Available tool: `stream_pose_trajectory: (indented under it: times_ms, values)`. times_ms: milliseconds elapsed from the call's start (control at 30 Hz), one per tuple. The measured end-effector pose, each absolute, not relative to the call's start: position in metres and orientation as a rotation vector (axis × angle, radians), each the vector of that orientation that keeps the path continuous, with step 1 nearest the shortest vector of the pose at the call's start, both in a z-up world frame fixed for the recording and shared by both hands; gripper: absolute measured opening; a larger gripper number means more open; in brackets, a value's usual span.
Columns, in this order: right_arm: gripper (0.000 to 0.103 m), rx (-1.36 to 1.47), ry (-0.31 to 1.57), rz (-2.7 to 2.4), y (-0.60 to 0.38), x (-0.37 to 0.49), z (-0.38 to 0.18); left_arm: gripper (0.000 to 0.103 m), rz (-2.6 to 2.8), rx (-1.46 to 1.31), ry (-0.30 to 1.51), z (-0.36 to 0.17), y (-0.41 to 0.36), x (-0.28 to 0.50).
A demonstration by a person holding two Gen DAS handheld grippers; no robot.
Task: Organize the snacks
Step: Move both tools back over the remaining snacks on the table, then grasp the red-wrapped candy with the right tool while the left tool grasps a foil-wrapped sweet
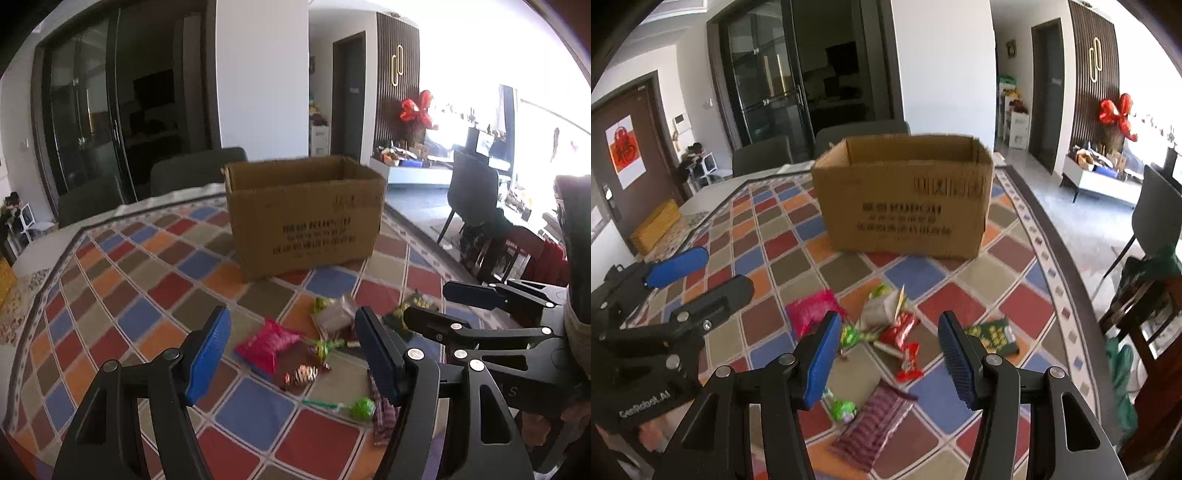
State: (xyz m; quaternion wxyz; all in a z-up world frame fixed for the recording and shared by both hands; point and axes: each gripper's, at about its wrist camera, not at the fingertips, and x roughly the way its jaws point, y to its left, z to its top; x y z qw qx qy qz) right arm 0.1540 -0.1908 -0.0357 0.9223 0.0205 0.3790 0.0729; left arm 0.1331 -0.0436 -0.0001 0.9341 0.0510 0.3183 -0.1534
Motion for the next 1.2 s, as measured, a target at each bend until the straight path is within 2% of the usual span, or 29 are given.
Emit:
stream_pose_trajectory:
  times_ms: [267,567,800,1200]
  values:
    - [0.056,0.021,0.841,0.125,-0.185,0.146,-0.067,0.069,-0.321,0.152,0.651,-0.027,-0.045,0.122]
    - [0.056,-0.028,0.842,0.118,-0.18,0.142,-0.083,0.068,-0.362,0.157,0.743,-0.06,-0.051,0.13]
    - [0.055,-0.028,0.891,0.1,-0.184,0.155,-0.105,0.063,-0.39,0.141,0.799,-0.082,-0.056,0.146]
    - [0.044,-0.001,0.96,0.111,-0.186,0.18,-0.131,0.057,-0.402,0.127,0.874,-0.103,-0.063,0.174]
